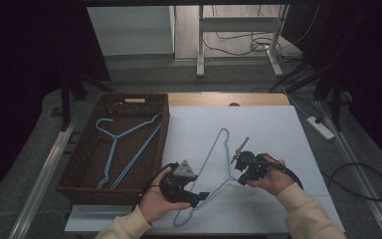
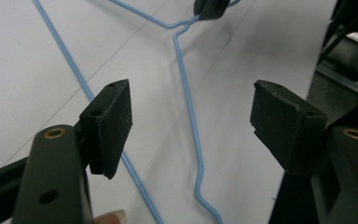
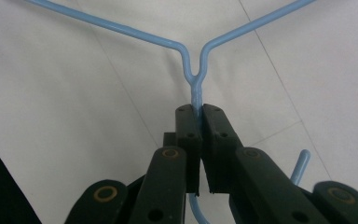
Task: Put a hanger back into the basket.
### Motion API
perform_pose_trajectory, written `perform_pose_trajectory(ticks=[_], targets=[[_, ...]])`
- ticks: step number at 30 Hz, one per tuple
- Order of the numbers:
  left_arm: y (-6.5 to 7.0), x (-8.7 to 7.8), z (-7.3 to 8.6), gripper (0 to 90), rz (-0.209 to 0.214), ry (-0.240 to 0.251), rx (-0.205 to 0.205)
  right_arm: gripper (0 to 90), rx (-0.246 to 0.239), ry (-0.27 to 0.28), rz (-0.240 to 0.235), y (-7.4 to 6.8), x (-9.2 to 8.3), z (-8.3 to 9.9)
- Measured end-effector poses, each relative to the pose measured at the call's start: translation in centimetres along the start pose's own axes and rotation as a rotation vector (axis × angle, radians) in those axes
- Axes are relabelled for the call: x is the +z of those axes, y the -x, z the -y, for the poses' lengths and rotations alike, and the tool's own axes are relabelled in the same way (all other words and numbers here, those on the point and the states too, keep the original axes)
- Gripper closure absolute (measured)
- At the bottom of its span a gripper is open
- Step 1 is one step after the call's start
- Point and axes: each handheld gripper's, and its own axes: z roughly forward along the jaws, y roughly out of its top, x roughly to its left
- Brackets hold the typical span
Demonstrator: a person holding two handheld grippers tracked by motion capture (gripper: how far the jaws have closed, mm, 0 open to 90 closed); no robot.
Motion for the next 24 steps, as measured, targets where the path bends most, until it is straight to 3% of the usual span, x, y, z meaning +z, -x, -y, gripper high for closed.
perform_pose_trajectory(ticks=[7, 14, 20, 24], targets=[[0.6, 2.4, 0.3, 29.9, 0.023, -0.055, 0.009, 86.7, 0.003, -0.01, -0.001, -0.1, -0.2, -0.2], [0.2, 5.4, 0.6, 33.6, 0.023, -0.132, 0.005, 86.7, 0.007, -0.004, 0.0, -0.2, -0.4, -0.3], [0.0, 6.1, 0.8, 40.6, 0.019, -0.148, 0.0, 86.7, 0.006, 0.0, 0.001, -0.3, -0.6, -0.4], [-0.3, 6.3, 0.8, 50.7, 0.024, -0.16, -0.011, 86.7, 0.006, 0.003, 0.003, -0.3, -0.7, -0.4]])
